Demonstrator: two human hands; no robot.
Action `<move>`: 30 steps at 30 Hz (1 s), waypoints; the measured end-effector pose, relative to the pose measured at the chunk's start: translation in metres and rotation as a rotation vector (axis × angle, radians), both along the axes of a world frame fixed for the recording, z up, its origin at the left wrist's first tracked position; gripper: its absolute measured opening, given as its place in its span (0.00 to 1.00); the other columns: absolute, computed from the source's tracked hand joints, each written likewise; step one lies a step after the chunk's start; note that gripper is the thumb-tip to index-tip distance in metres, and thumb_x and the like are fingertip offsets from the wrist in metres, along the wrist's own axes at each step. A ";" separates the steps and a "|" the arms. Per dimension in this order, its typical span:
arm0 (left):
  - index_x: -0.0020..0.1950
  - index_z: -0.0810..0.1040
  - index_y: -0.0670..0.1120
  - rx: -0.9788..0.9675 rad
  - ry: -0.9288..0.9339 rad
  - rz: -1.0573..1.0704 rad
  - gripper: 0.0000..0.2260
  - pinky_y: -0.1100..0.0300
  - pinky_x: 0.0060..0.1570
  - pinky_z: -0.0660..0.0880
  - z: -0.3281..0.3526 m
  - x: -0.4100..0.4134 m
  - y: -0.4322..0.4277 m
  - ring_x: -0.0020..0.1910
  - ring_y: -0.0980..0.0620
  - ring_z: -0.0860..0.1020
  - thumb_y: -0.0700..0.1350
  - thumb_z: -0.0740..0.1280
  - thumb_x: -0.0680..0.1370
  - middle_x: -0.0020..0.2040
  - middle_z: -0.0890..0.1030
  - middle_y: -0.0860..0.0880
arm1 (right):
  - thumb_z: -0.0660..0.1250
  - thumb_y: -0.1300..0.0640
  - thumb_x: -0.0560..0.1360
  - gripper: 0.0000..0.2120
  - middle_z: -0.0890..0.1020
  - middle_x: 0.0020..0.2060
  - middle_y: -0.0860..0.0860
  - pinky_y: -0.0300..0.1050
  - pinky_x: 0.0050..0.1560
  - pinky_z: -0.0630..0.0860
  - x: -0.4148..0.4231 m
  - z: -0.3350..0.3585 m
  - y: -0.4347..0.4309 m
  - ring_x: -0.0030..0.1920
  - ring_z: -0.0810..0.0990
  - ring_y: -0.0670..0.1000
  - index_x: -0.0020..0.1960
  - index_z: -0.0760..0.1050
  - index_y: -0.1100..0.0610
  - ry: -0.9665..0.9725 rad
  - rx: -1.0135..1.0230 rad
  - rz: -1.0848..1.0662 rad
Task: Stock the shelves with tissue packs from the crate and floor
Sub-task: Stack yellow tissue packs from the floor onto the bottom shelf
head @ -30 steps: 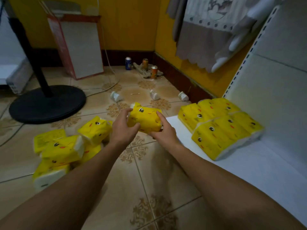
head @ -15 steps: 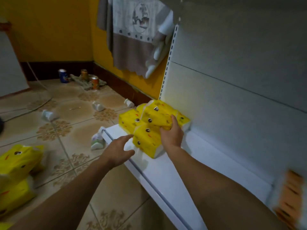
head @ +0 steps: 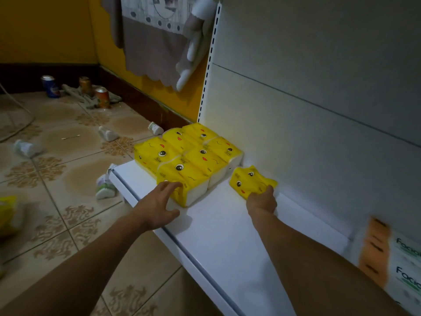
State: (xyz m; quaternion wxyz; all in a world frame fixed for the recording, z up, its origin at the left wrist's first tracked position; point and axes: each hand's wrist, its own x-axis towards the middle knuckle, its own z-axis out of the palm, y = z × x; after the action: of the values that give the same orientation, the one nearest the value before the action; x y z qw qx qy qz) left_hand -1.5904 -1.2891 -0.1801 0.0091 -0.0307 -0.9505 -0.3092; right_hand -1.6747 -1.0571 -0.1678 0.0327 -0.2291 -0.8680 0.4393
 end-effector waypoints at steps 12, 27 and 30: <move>0.75 0.55 0.52 -0.014 -0.079 0.013 0.38 0.58 0.65 0.64 -0.004 0.009 -0.014 0.70 0.47 0.64 0.55 0.59 0.65 0.75 0.58 0.48 | 0.54 0.67 0.78 0.30 0.63 0.72 0.60 0.50 0.65 0.65 -0.009 0.013 0.001 0.70 0.64 0.61 0.77 0.51 0.52 0.016 -0.179 0.028; 0.72 0.64 0.49 -0.174 -0.144 0.246 0.29 0.57 0.65 0.63 -0.012 0.055 -0.074 0.69 0.46 0.64 0.53 0.66 0.73 0.71 0.66 0.45 | 0.62 0.60 0.76 0.26 0.65 0.66 0.63 0.53 0.62 0.65 -0.004 0.026 -0.063 0.66 0.65 0.63 0.72 0.61 0.57 0.169 0.304 0.175; 0.73 0.62 0.52 -0.263 -0.210 0.274 0.28 0.55 0.67 0.64 -0.014 0.078 -0.095 0.69 0.47 0.63 0.53 0.65 0.74 0.72 0.65 0.47 | 0.61 0.62 0.74 0.29 0.65 0.67 0.61 0.52 0.63 0.64 0.002 0.030 -0.114 0.67 0.63 0.61 0.73 0.60 0.57 0.253 0.334 0.372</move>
State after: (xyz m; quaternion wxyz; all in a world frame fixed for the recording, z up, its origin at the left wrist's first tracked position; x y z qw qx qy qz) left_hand -1.5126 -1.3841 -0.1937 -0.0522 0.1303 -0.9736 -0.1800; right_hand -1.6728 -1.1715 -0.1383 0.0966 -0.0005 -0.9446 0.3138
